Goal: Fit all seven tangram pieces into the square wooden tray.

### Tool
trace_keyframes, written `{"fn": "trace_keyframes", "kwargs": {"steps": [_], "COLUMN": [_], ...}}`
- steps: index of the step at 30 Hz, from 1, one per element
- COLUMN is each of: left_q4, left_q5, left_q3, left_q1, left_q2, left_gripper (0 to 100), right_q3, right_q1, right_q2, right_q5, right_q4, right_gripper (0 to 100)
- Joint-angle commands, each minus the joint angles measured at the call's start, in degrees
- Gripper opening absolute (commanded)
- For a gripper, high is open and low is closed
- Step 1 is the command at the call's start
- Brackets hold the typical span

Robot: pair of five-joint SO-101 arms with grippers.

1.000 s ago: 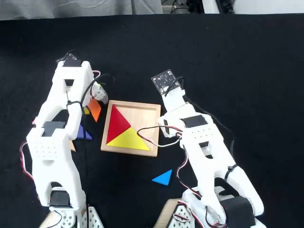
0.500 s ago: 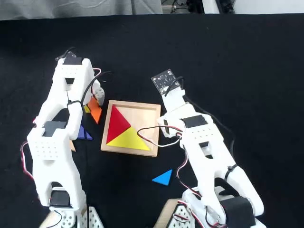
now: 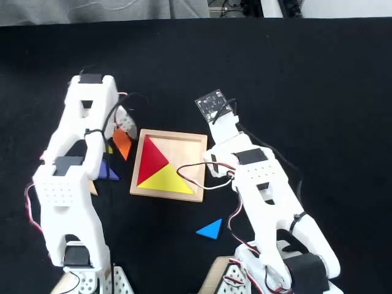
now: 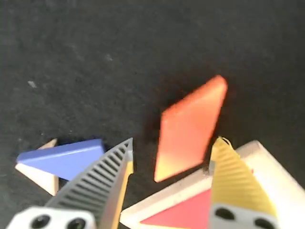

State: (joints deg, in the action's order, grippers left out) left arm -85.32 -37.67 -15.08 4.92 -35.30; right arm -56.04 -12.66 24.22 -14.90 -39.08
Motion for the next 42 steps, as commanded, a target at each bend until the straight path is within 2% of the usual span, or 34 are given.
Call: {"fn": "trace_keyframes", "kwargs": {"steps": [1,9,15,24,28,31,36,39,42], "left_q4": [-0.4,2.8,7.4,14.2,17.2,14.8,5.6,4.9,7.9], "left_q5": [-0.1,1.5,0.6,-0.6,-0.6,-0.3,1.8,2.2,2.5], "left_q3": [0.6,8.7,15.0,16.6,16.6,16.1,12.0,13.9,16.9], "left_q1": [2.9,2.9,4.0,3.8,4.0,3.3,2.9,4.1,5.5], "left_q2": [3.8,12.7,13.0,12.9,12.9,13.5,17.8,21.9,24.9], "left_gripper": [26,26,26,26,19,14,14,14,14], "right_q3": [0.1,-0.5,-0.5,-0.6,-0.6,-0.7,-0.7,-0.7,-0.7], "right_q1": [0.5,-1.5,-1.6,-1.6,-1.6,-1.6,-1.6,-1.6,-1.6], "right_q2": [-0.6,-0.6,-0.6,-0.6,-0.6,-0.6,-0.6,-0.6,-0.6], "right_q5": [0.0,-0.1,-0.1,-0.1,-0.1,-0.1,-0.1,-0.1,-0.1], "right_q4": [0.9,1.0,1.0,1.0,1.0,1.0,1.0,1.0,1.0], "right_gripper": [1.2,1.2,1.2,1.2,1.2,1.2,1.2,1.2,1.2]}}
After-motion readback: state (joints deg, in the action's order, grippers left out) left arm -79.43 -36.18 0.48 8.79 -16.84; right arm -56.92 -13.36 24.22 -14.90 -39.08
